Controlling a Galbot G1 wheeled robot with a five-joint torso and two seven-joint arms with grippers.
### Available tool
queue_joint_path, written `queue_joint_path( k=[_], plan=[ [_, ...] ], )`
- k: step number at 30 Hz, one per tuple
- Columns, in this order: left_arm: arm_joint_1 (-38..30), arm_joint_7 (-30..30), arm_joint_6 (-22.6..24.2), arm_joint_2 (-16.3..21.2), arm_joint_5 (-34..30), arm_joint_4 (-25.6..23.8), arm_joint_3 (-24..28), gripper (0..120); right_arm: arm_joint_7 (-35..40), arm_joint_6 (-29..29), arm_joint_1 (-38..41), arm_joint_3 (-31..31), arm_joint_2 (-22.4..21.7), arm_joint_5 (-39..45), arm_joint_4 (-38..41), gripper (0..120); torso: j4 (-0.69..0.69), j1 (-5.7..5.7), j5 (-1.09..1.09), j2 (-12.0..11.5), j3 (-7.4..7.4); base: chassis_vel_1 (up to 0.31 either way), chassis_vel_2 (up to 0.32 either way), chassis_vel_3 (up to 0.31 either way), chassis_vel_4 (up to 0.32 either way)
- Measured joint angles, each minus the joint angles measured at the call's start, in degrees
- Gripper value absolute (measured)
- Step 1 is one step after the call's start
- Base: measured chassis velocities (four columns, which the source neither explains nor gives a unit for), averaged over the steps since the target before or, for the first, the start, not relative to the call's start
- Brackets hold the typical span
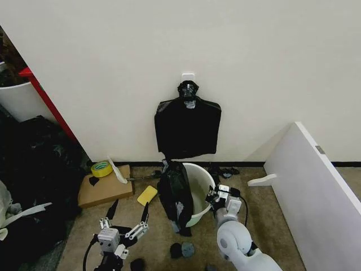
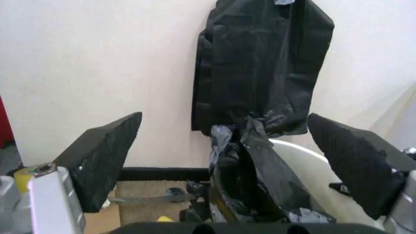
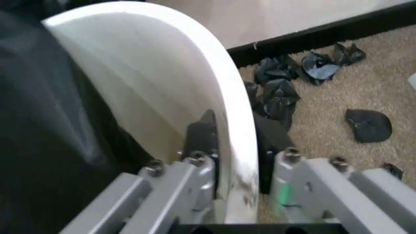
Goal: Place the garbage bag over the trash bin.
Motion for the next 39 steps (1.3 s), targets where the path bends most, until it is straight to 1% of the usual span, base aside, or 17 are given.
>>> queue_joint_path(
  k=[3, 4, 6, 7, 10, 11, 14, 16, 17, 18, 22, 27, 29, 31, 33, 36, 39],
  plan=[
    [-0.14, -0.09, 0.35, 0.08, -0.16, -0.12, 0.07, 100, -0.13, -0.01, -0.46, 0.31, -0.89, -0.23, 1.41, 31, 0.00, 0.00, -0.01, 0.00, 0.00, 0.000, 0.000, 0.000, 0.000],
    [-0.14, -0.09, 0.35, 0.08, -0.16, -0.12, 0.07, 100, -0.13, -0.01, -0.46, 0.31, -0.89, -0.23, 1.41, 31, 0.00, 0.00, -0.01, 0.00, 0.00, 0.000, 0.000, 0.000, 0.000],
    [-0.29, -0.16, 0.60, 0.14, -0.37, -0.23, 0.04, 100, -0.13, -0.03, -0.88, 0.62, -1.51, -0.29, 2.51, 38, 0.00, 0.00, -0.02, 0.00, 0.00, 0.000, 0.000, 0.000, 0.000],
    [-0.39, -0.23, 0.84, 0.26, -0.60, -0.36, -0.06, 100, -0.13, -0.05, -1.24, 0.82, -1.92, -0.46, 3.27, 45, 0.00, 0.00, -0.01, 0.00, 0.00, 0.000, 0.000, 0.000, 0.000],
    [-1.01, -1.03, 2.31, 0.79, -1.38, -0.59, -0.23, 100, -0.26, -0.06, -2.45, 1.55, -2.74, -1.68, 4.74, 57, 0.00, 0.00, -0.01, 0.00, 0.00, 0.000, 0.000, 0.000, 0.000],
    [-1.01, -1.03, 2.31, 0.79, -1.38, -0.59, -0.23, 100, -0.26, -0.06, -2.45, 1.55, -2.74, -1.68, 4.74, 57, 0.00, 0.00, -0.01, 0.00, 0.00, 0.000, 0.000, 0.000, 0.000],
    [-2.27, -2.18, 5.05, 1.33, -3.20, -0.59, 0.64, 100, -1.08, 0.52, -4.18, 3.16, -3.30, -3.86, 6.25, 68, 0.00, 0.00, -0.01, 0.00, 0.00, 0.000, 0.000, 0.000, 0.000],
    [-4.10, -2.81, 7.95, 2.26, -5.33, -0.59, 2.16, 100, -1.72, 1.04, -5.92, 4.75, -3.64, -4.92, 8.15, 80, 0.00, 0.00, -0.01, 0.00, 0.00, 0.000, 0.000, 0.000, 0.000],
    [-4.10, -2.81, 7.95, 2.26, -5.33, -0.59, 2.16, 100, -1.72, 1.04, -5.92, 4.75, -3.64, -4.92, 8.15, 80, 0.00, 0.00, -0.01, 0.00, 0.00, 0.000, 0.000, 0.000, 0.000],
    [-5.33, -3.07, 9.46, 2.88, -6.26, -0.53, 2.81, 100, -2.27, 1.34, -6.89, 5.61, -3.76, -5.28, 9.24, 83, -0.01, 0.00, -0.02, 0.00, 0.00, 0.000, 0.000, 0.000, 0.000],
    [-10.83, -3.73, 14.55, 5.18, -10.89, 1.58, 4.63, 100, -4.34, 3.50, -10.01, 8.09, -3.65, -7.59, 12.19, 98, -0.01, 0.00, -0.02, 0.00, 0.00, 0.000, 0.000, 0.000, 0.000],
    [-13.79, -3.29, 17.59, 7.34, -15.11, 4.33, 5.77, 100, -6.40, 6.80, -12.77, 8.59, -3.35, -12.67, 14.11, 100, -0.04, 0.00, -0.03, 0.00, 0.00, 0.000, 0.000, 0.000, 0.000],
    [-14.16, -2.99, 18.37, 7.69, -16.61, 5.12, 5.86, 100, -7.33, 7.38, -13.09, 7.85, -3.37, -13.94, 14.60, 100, 0.03, 0.00, -0.01, 0.00, 0.00, 0.000, 0.000, 0.000, 0.000],
    [-14.58, -2.98, 18.87, 7.91, -17.30, 5.34, 5.99, 100, -7.58, 7.53, -13.29, 7.66, -3.37, -14.36, 14.74, 100, 0.04, 0.00, -0.01, 0.00, 0.00, 0.000, 0.000, 0.000, 0.000],
    [-16.21, -3.23, 21.41, 8.50, -19.76, 5.48, 6.30, 100, -7.82, 7.78, -13.83, 7.50, -3.16, -15.24, 14.83, 100, -0.01, 0.00, -0.03, 0.00, -0.01, 0.000, 0.000, 0.000, 0.000],
    [-18.90, -4.64, 25.36, 9.51, -22.23, 5.70, 6.59, 100, -7.79, 7.79, -14.15, 7.74, -2.76, -15.60, 14.75, 100, -0.01, 0.00, -0.01, 0.00, -0.01, 0.000, 0.000, 0.000, 0.000],
    [-20.31, -5.23, 26.72, 10.12, -23.25, 6.04, 6.69, 100, -7.75, 7.82, -14.46, 7.98, -2.57, -15.82, 14.74, 100, -0.01, 0.00, -0.02, 0.00, 0.00, 0.000, 0.000, 0.000, 0.000]
  ],
)
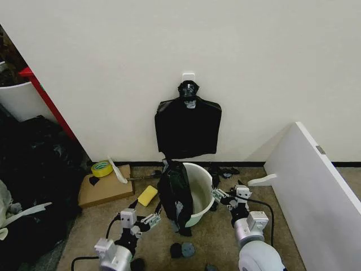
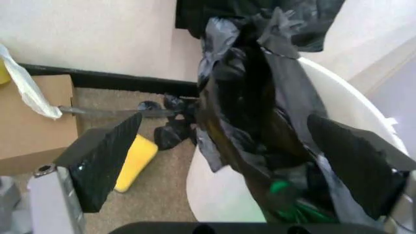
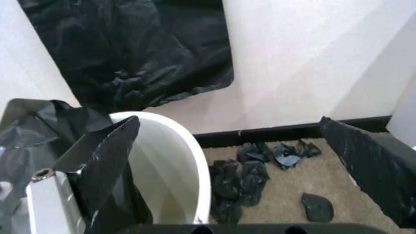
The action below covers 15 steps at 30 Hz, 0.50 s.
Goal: Place the garbage bag over the trash bin.
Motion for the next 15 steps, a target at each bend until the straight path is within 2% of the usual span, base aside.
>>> queue_joint_path(
  k=[5, 9, 15],
  plan=[
    [-5.30, -2.12, 5.20, 1.35, -5.51, 0.70, 0.42, 100, 0.10, 0.06, -1.12, 0.41, 0.32, -0.62, 0.77, 100, 0.00, 0.00, 0.01, 0.00, 0.00, 0.000, 0.000, 0.000, 0.000],
    [-8.45, -2.23, 8.17, 0.96, -8.76, 1.22, 0.72, 100, 0.04, 0.01, -1.12, 0.31, 0.27, -0.74, 0.91, 100, 0.01, 0.00, 0.01, 0.00, 0.00, 0.000, 0.000, 0.000, 0.000],
    [-12.66, -4.21, 12.11, 0.43, -10.51, 3.43, 1.38, 100, 0.04, -0.25, -1.22, 0.19, 0.61, -1.01, 1.15, 100, 0.00, 0.00, 0.01, 0.00, 0.00, 0.000, 0.000, 0.000, 0.000]
  ],
)
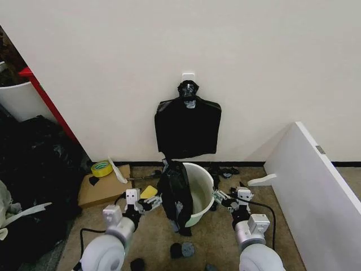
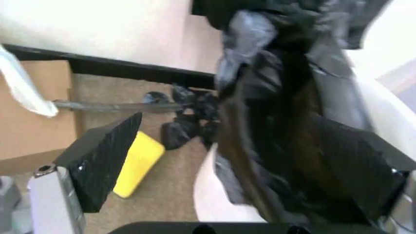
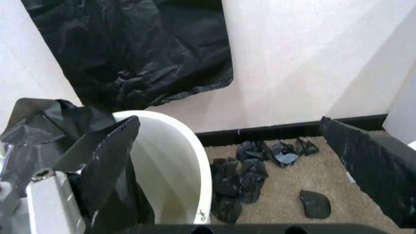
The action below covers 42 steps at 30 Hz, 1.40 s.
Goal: Place the garbage bag over the trash bin.
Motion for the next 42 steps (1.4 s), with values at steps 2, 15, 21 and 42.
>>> queue_joint_path(
  k=[2, 15, 21, 42],
  plan=[
    [-1.74, -1.19, 0.96, -0.06, -0.67, 1.10, 0.17, 100, 0.00, -0.12, -0.37, 0.04, 0.08, -0.06, 0.34, 100, 0.00, 0.00, 0.00, 0.00, 0.00, 0.000, 0.000, 0.000, 0.000],
    [-9.67, -5.23, 7.97, -1.27, -10.76, 4.58, 2.11, 99, 0.05, -0.40, -1.81, 0.53, -0.12, -0.15, 1.27, 100, 0.01, 0.00, 0.01, 0.00, 0.00, 0.000, 0.000, 0.000, 0.000],
    [-11.92, -9.32, 12.23, -3.07, -13.98, 5.09, 4.43, 99, 0.22, -0.51, -1.81, 0.63, -0.29, 0.21, 1.28, 100, 0.01, 0.00, 0.01, 0.00, 0.00, 0.000, 0.000, 0.000, 0.000],
    [-22.11, -21.06, 22.07, -5.86, -19.24, 11.24, 11.87, 85, 0.40, -0.57, -2.04, 0.93, 0.32, 0.76, 0.42, 100, 0.01, 0.00, 0.00, 0.00, 0.00, 0.000, 0.000, 0.000, 0.000]
  ],
)
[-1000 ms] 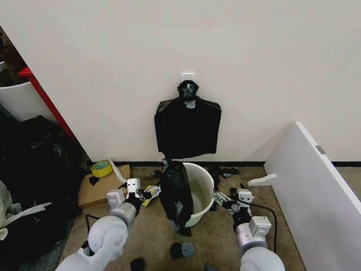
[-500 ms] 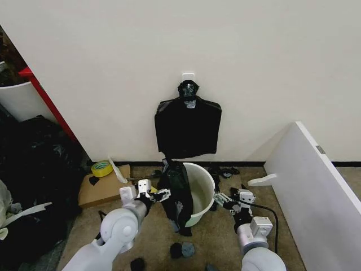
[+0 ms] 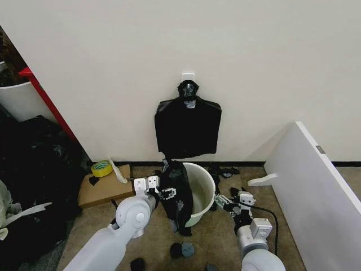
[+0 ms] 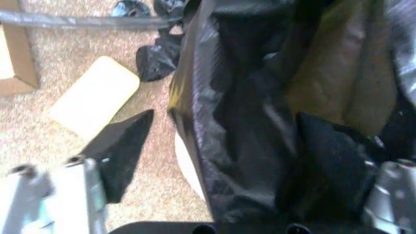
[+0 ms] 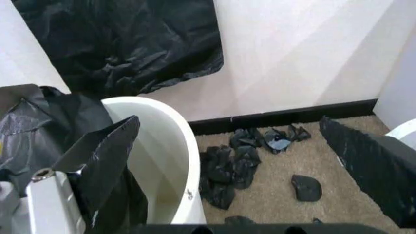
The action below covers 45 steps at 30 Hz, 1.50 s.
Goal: Place the garbage bag over the trash bin.
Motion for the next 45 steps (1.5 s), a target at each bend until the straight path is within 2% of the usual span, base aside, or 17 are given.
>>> queue_joint_path(
  k=[1, 15, 19, 23, 27, 31, 37, 45],
  plan=[
    [0.00, 0.00, 0.00, 0.00, 0.00, 0.00, 0.00, 85, 0.00, 0.00, 0.00, 0.00, 0.00, 0.00, 0.00, 100, 0.00, 0.00, 0.00, 0.00, 0.00, 0.000, 0.000, 0.000, 0.000],
    [-1.22, -1.40, -0.66, -1.79, -1.80, 2.06, 0.38, 28, 0.07, -0.09, 0.66, -0.27, -0.06, 0.61, -0.12, 100, 0.00, 0.00, 0.00, 0.00, 0.00, 0.000, 0.000, 0.000, 0.000],
    [-1.21, -1.57, -0.69, -1.83, -2.02, 2.14, 0.22, 19, 0.11, -0.10, 0.51, -0.27, -0.02, 0.64, 0.10, 100, 0.00, 0.00, 0.00, 0.00, 0.00, 0.000, 0.000, 0.000, 0.000],
    [-0.86, -1.69, -0.87, -1.91, -2.36, 2.25, -0.22, 1, 0.12, -0.10, 0.06, -0.22, -0.02, 0.67, 0.26, 100, -0.01, 0.00, 0.00, 0.00, 0.00, 0.000, 0.000, 0.000, 0.000],
    [-0.36, -1.42, -1.57, -1.98, -2.46, 2.25, -0.66, 0, 0.12, 0.04, -0.16, -0.25, 0.06, 0.38, 0.29, 100, -0.01, 0.00, -0.01, 0.00, 0.00, 0.000, 0.000, 0.000, 0.000],
    [0.72, 1.95, -5.11, -1.95, -0.71, 1.69, -1.20, 0, 0.08, 0.66, -0.55, -0.36, 0.19, -1.30, 1.12, 100, -0.01, 0.00, -0.01, 0.00, 0.00, 0.000, 0.000, 0.000, 0.000],
    [3.43, 9.69, -13.37, -0.33, 9.04, -1.87, -1.77, 0, -4.07, 1.90, -1.44, -1.46, -0.68, -3.55, 7.80, 100, 0.00, 0.00, -0.01, 0.00, -0.01, 0.000, 0.000, 0.000, 0.000],
    [5.47, 14.05, -17.09, 1.56, 15.10, -6.40, -1.79, 0, -12.09, 0.78, 0.12, -4.12, -2.92, -0.65, 12.34, 100, -0.01, 0.00, -0.01, 0.00, -0.01, 0.000, 0.000, 0.000, 0.000]
  ],
)
